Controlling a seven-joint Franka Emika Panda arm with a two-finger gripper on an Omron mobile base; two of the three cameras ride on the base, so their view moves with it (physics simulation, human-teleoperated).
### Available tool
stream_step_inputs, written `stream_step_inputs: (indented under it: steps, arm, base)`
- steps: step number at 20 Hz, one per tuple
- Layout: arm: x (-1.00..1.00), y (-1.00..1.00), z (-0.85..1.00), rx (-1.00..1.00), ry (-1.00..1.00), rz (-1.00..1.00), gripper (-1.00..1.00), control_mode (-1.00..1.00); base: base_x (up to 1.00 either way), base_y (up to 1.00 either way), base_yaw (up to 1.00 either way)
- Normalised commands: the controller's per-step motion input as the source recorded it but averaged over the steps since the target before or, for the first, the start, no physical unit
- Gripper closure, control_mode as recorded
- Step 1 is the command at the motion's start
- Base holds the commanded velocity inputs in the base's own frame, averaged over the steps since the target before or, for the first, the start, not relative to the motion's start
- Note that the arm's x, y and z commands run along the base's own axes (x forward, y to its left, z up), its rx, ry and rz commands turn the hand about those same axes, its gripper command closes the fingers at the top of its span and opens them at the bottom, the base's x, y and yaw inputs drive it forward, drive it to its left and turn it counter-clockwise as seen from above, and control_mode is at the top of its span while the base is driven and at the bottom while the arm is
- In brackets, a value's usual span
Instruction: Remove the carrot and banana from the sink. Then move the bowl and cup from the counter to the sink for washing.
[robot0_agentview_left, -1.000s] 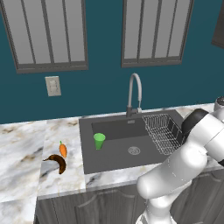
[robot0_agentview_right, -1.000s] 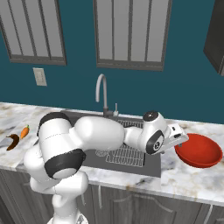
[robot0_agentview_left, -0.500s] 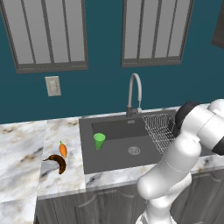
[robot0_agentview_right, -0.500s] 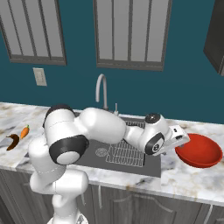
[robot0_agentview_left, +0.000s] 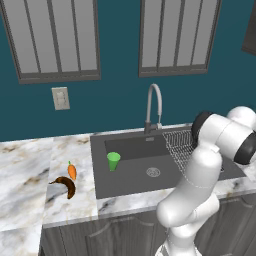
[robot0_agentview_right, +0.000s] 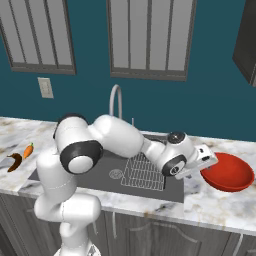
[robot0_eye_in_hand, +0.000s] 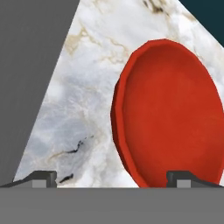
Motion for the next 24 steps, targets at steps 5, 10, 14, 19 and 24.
stream_step_inputs:
  steps: [5, 10, 14, 19, 24]
  arm:
    - [0.06, -0.06, -0.07, 0.0, 0.0, 0.0, -1.0, -1.0]
    - [0.08, -0.03, -0.07, 0.0, 0.01, 0.0, -1.0, -1.0]
    - [0.09, -0.03, -0.06, 0.0, 0.0, 0.0, -1.0, -1.0]
    - [0.1, -0.02, -0.06, 0.0, 0.0, 0.0, -1.0, -1.0]
    - [0.1, -0.04, -0.06, 0.0, 0.0, 0.0, -1.0, -1.0]
  base:
    - [0.0, 0.0, 0.0]
    - [0.0, 0.0, 0.0]
    - [0.0, 0.0, 0.0]
    - [0.0, 0.0, 0.0]
    - [0.0, 0.0, 0.0]
